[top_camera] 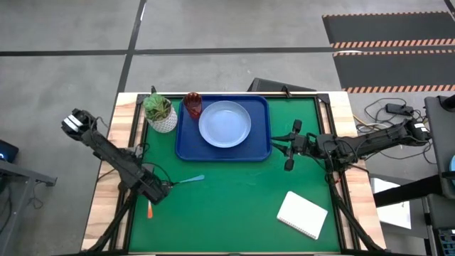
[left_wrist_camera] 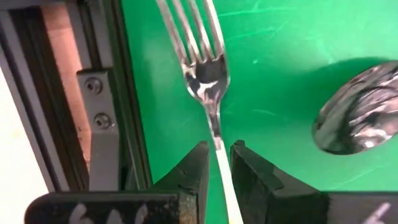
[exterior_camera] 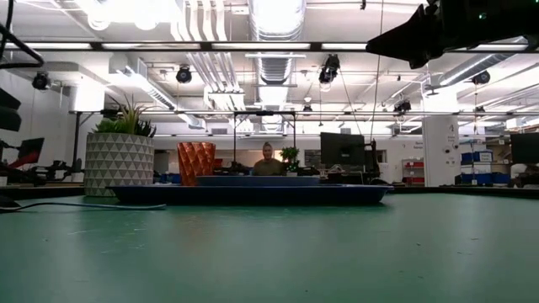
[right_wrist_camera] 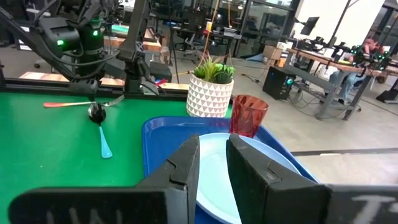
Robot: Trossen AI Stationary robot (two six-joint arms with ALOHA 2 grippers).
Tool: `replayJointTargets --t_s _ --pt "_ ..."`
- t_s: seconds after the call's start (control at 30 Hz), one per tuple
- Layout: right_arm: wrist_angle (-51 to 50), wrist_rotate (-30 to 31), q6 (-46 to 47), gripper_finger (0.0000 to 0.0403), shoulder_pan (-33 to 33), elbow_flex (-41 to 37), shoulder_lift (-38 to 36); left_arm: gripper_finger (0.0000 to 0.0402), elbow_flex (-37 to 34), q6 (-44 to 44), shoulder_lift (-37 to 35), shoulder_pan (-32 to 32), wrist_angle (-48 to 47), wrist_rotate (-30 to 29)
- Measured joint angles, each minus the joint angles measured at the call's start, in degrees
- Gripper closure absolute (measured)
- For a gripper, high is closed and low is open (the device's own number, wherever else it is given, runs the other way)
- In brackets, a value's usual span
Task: Pick and place plate/cup/fork/spoon on tray
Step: Put the orange fork on the blue tray to the left of the plate
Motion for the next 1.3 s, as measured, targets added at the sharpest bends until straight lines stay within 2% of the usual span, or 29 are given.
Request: replayJointTargets --t_s 0.23,0.47,0.7,0.97,1.17,1.3 --pt "0.0 0.0 0.2 0.0335 0.0 0.0 0.0 0.0354 0.0 -5.7 0.1 -3.8 0.0 -1.7" --pt "0.0 0.0 0.2 0.0335 0.0 0.0 0.0 0.0354 -0.9 -5.7 0.1 -4.0 0.2 -4.0" --pt "-0.1 0.0 0.2 0.0335 0.0 0.0 0.0 0.0354 -3.9 -5.7 0.1 -4.0 5.4 -4.2" --pt "-0.1 0.0 0.2 0.0335 0.0 0.0 0.0 0.0354 -4.5 -4.9 0.1 -4.0 5.7 -4.0" --pt "-0.1 0.0 0.4 0.0335 0.0 0.0 0.0 0.0393 -4.7 -3.7 0.1 -4.0 5.4 -3.1" --pt "-0.1 0.0 0.4 0.0335 0.0 0.0 0.0 0.0397 -4.4 -3.7 0.1 -3.8 4.6 -1.4"
